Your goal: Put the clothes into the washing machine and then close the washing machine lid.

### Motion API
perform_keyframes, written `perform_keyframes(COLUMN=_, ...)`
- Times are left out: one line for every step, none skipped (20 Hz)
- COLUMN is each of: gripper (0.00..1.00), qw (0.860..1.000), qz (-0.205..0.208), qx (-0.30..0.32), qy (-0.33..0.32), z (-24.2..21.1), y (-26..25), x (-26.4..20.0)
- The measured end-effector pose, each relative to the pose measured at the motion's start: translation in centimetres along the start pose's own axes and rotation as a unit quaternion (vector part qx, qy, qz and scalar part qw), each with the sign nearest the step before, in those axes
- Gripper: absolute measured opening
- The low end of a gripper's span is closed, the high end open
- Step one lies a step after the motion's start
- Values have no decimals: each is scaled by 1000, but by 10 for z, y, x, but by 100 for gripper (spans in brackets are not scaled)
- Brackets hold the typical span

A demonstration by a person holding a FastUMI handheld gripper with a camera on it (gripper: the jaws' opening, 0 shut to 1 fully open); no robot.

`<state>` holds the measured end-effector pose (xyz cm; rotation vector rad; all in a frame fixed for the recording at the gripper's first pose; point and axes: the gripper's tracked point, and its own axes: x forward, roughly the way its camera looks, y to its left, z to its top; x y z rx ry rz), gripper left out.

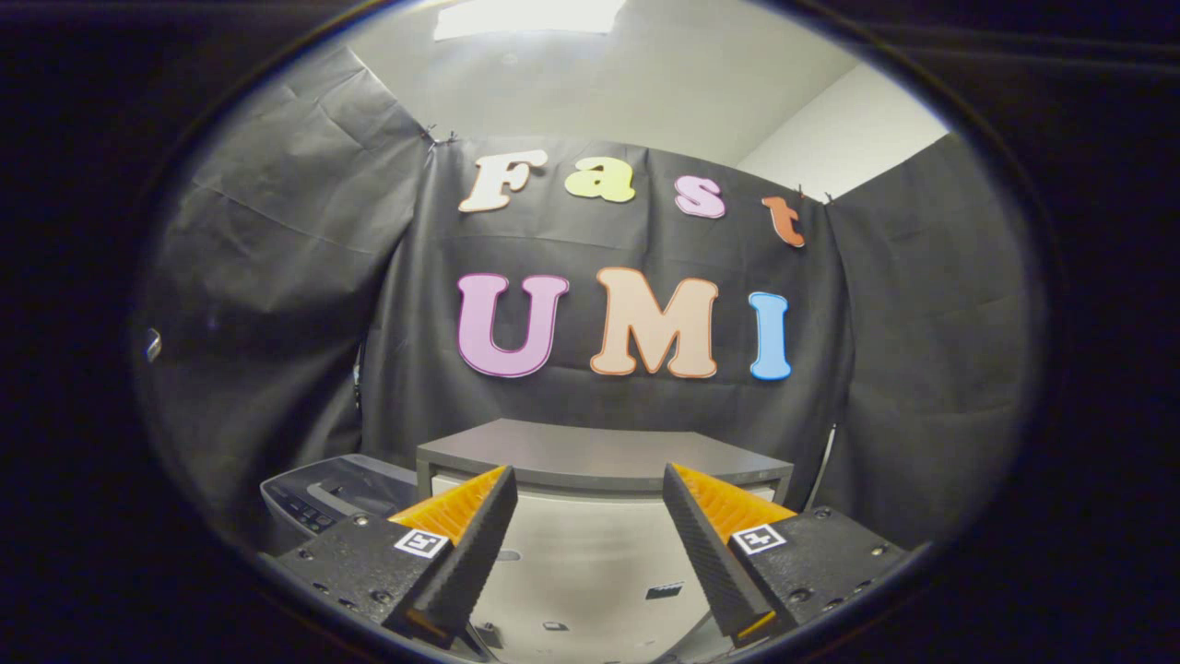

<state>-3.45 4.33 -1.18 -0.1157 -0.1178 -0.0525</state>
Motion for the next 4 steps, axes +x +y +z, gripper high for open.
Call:
perform_keyframes(gripper=96, qw=1000, qz=3, qx=2, qy=-1, z=1, y=2, x=3)
perform_keyframes(gripper=96, qw=1000, qz=6, qx=5, qy=-1, z=2, y=3, x=4)
perform_keyframes(gripper=96, qw=1000, qz=8, qx=8, qy=-1, z=1, y=4, x=7)
perform_keyframes(gripper=96, qw=1000, qz=10, qx=10, qy=0, z=1, y=5, x=8)
